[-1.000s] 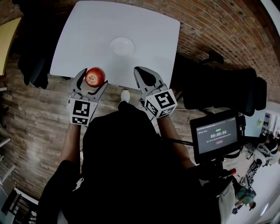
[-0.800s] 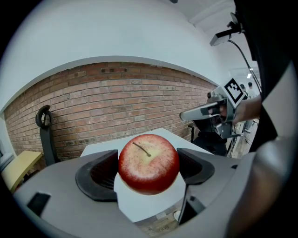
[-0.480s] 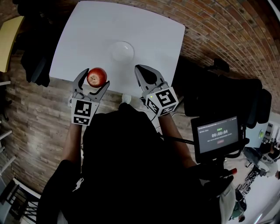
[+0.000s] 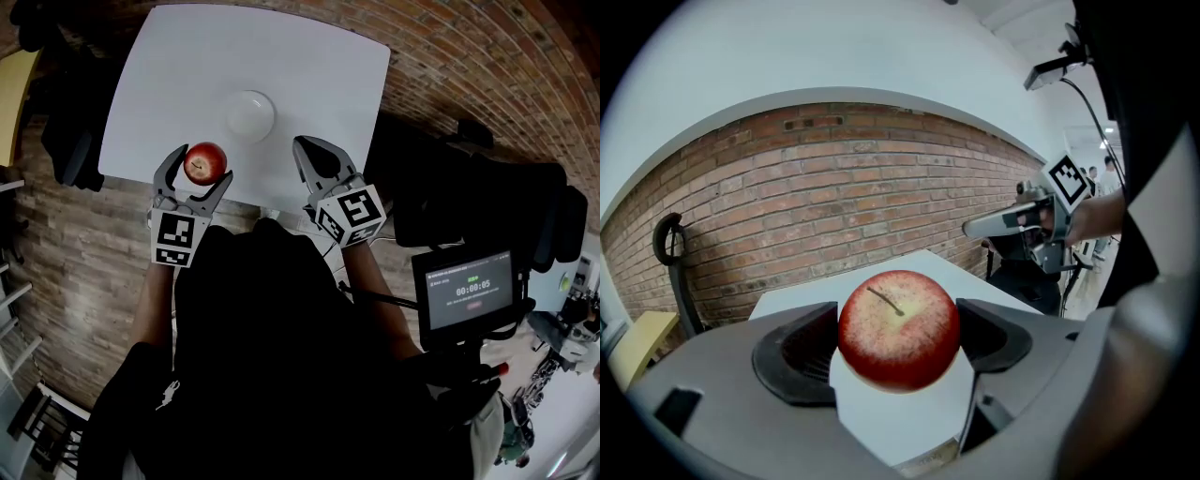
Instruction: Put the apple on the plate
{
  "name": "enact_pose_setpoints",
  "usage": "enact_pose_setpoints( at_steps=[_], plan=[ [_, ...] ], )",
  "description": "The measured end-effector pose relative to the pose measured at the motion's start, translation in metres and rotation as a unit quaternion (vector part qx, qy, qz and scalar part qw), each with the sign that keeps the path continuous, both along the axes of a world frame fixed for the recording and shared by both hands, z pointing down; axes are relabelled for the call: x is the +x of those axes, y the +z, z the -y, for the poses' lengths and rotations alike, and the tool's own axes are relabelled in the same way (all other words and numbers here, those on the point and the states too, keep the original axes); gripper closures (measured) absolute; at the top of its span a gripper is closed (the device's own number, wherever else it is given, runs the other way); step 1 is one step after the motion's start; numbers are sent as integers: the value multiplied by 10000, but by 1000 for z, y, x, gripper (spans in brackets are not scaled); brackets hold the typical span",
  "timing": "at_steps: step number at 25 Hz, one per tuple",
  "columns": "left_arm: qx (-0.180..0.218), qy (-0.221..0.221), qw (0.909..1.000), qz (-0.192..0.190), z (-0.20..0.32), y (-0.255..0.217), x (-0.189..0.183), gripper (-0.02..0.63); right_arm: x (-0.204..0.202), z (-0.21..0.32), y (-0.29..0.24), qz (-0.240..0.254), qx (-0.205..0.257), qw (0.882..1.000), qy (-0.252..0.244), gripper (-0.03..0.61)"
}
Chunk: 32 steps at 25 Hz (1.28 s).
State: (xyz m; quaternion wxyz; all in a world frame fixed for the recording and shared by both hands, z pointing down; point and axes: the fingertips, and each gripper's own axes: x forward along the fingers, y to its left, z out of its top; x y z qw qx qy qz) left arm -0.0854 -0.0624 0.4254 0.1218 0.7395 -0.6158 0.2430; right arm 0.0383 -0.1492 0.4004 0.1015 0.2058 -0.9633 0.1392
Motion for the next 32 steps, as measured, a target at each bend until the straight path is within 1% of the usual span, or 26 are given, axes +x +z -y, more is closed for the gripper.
enact_pose_setpoints(
  at_steps=[3,6,8,13,16,21,28,32],
  plan=[
    [42,42,10000,31,-1,1,-4,215,-2,-2,3,-17,41,10000,41,575],
    [24,69,9999,69,14,-2,8,215,10,11,8,-61,0,10000,46,575],
    [5,67,9999,83,15,-4,10,215,12,13,8,-63,-24,10000,20,575],
    [17,15,10000,50,-13,0,-12,215,-15,-11,2,-81,148,9998,-98,575],
    [-46,131,9999,44,-16,11,-13,215,-19,-13,0,-74,217,9997,-44,575],
    [-171,487,9987,45,4,26,-13,215,-9,-5,6,-215,87,9993,296,575],
    [-200,1060,9942,16,38,26,-13,215,-1,12,4,-177,13,9955,926,575],
    [-384,1385,9896,7,56,46,-12,215,4,20,4,-176,-74,9918,1266,575]
  ],
)
